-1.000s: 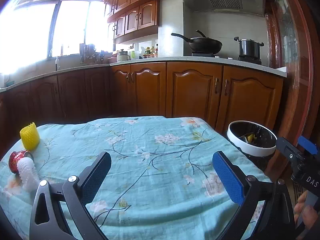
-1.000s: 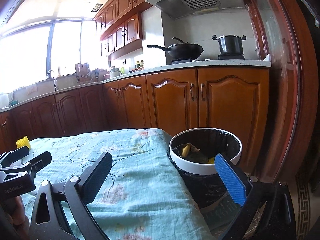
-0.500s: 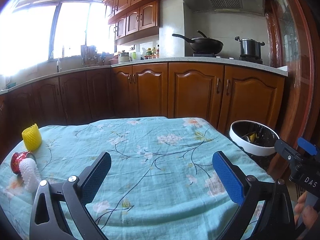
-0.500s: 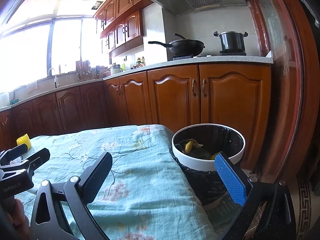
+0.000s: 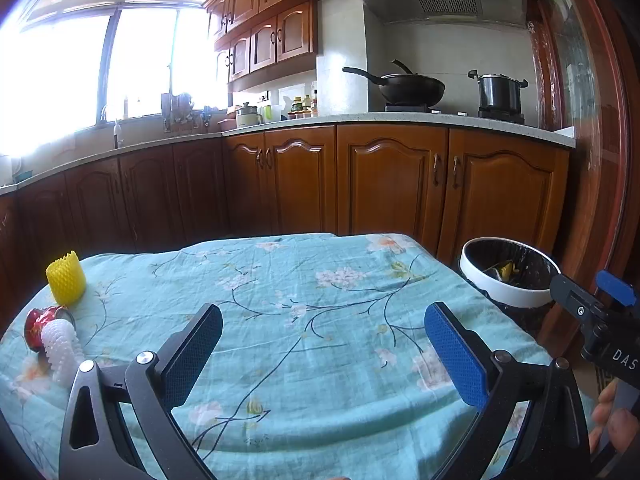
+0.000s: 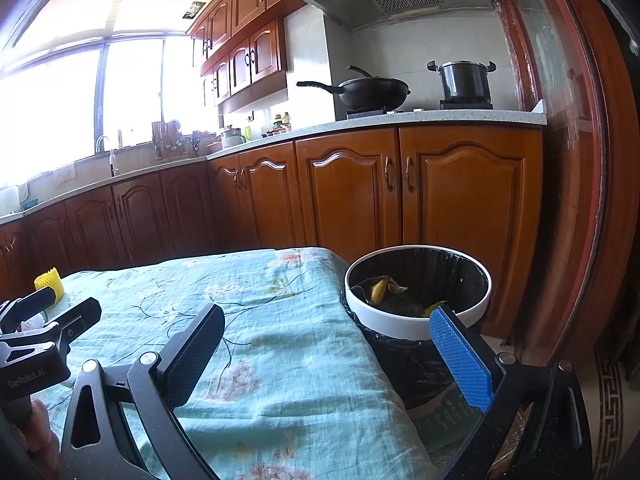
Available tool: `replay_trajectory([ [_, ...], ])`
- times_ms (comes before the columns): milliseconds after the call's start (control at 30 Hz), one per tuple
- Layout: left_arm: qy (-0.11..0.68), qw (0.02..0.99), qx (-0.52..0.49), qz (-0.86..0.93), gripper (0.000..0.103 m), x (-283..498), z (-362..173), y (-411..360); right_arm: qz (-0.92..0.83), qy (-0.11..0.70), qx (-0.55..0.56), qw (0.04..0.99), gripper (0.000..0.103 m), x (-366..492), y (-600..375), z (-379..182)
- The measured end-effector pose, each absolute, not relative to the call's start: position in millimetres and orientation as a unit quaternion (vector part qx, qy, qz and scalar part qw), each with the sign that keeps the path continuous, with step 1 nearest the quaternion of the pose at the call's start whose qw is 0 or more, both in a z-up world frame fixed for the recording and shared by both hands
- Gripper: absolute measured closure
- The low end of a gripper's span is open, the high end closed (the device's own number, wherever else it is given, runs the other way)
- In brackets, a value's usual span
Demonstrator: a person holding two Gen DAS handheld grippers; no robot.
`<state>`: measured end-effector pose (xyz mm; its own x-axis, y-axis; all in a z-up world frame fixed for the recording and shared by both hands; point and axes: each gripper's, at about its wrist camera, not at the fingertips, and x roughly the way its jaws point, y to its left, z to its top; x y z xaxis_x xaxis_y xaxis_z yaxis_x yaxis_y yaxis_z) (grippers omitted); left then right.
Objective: Collect trash
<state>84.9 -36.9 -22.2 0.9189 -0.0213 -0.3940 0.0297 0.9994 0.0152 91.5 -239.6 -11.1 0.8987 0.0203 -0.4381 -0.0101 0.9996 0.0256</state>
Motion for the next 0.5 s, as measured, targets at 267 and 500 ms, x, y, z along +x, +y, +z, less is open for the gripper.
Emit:
replay_trajectory([
  [267,0.199,0.980,0.013,-0.012,0.002,86.0,-23.8,-34.8,0.008,0.225,0.014,0.974,0.000,90.7,-239.7,-11.1],
  [500,0.203,0.979,0.015,-0.018,0.002,87.5,-23.7,-34.2,0.007,0.227,0.016,0.974,0.000,89.9,-240.1,-11.3],
])
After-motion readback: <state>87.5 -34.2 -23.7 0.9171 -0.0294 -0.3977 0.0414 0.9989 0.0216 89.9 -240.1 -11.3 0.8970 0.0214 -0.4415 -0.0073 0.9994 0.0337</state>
